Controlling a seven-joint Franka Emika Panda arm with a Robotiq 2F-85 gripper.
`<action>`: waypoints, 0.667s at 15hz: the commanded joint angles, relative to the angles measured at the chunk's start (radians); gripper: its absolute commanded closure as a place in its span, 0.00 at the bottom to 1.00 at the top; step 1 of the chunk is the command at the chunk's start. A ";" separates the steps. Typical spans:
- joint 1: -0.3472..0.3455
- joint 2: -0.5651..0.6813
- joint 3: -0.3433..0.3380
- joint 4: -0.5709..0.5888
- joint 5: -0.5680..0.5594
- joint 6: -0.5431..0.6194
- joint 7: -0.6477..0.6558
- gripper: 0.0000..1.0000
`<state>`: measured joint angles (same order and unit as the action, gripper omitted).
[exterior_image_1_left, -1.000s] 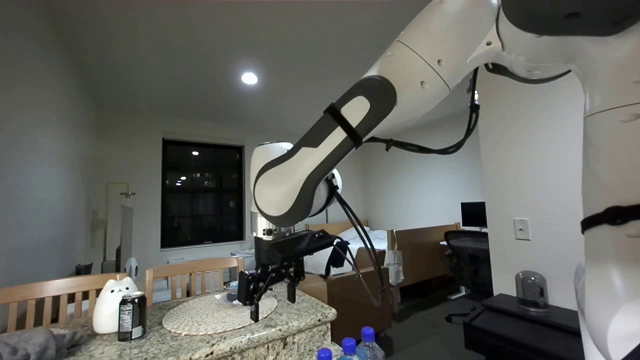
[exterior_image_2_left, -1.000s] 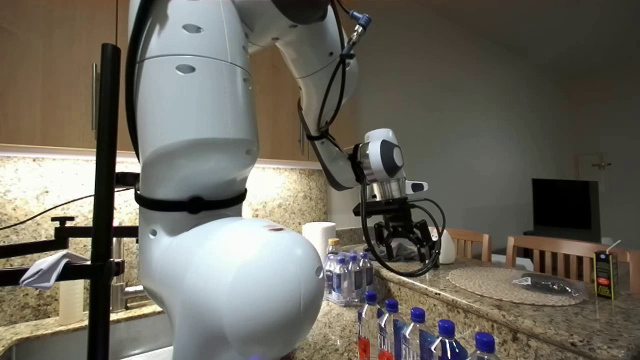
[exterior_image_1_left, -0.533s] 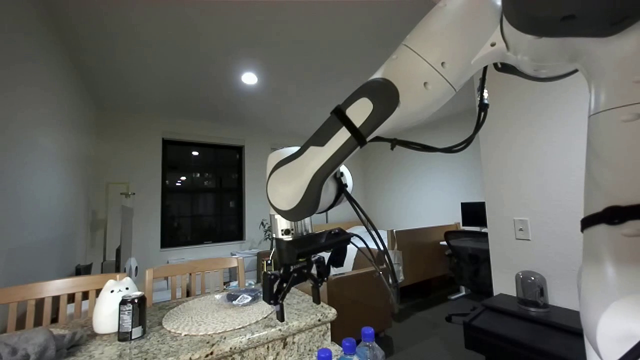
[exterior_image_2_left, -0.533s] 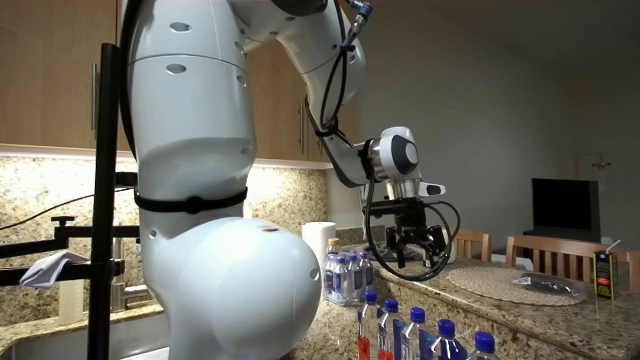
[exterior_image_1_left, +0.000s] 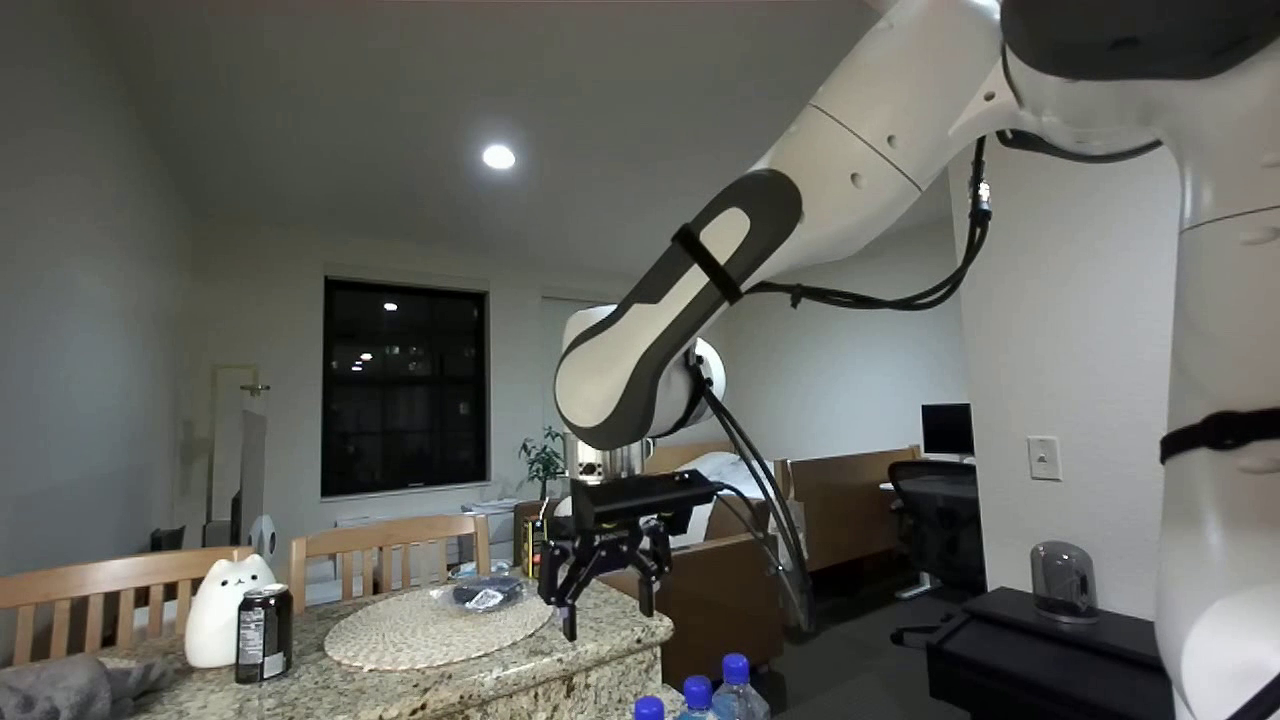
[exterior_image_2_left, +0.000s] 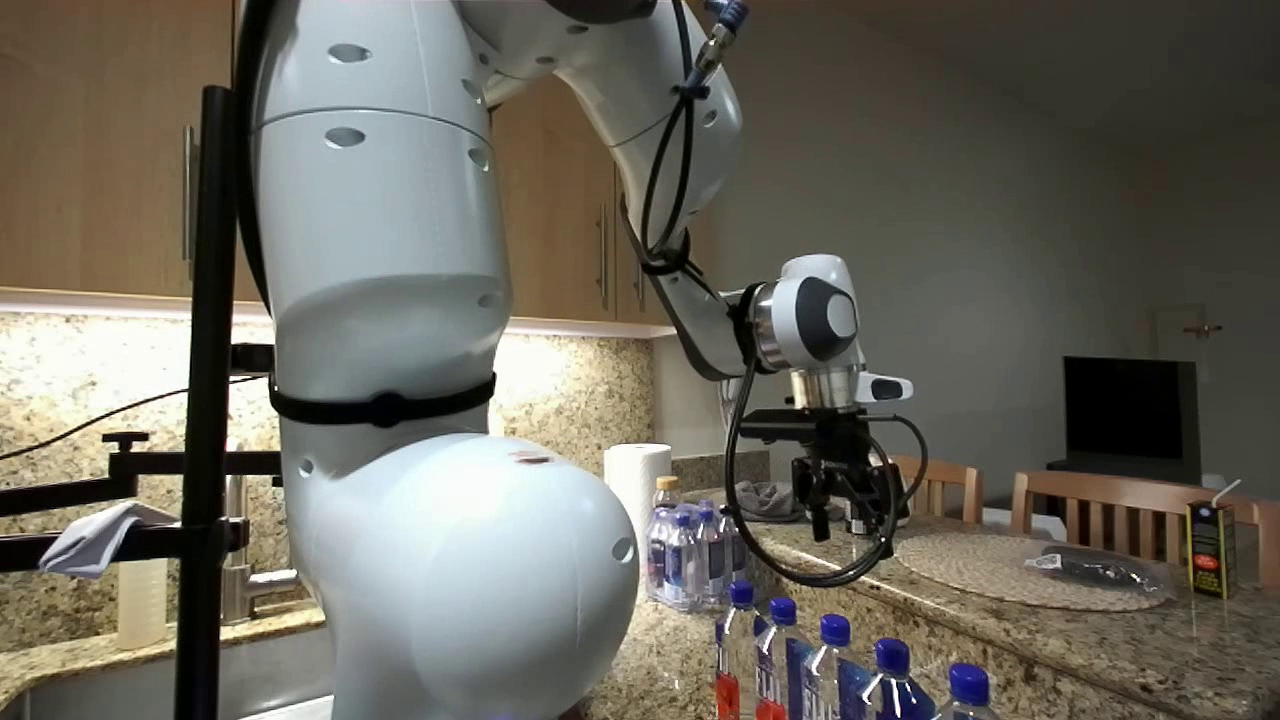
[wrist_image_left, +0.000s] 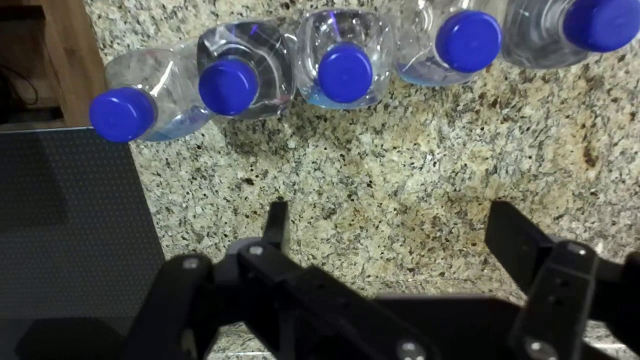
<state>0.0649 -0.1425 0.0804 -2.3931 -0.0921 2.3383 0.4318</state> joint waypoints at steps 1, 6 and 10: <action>-0.021 -0.035 0.016 -0.063 -0.033 0.067 0.083 0.00; -0.016 -0.002 0.012 -0.028 -0.009 0.044 0.044 0.00; -0.018 -0.003 0.013 -0.028 -0.009 0.044 0.044 0.00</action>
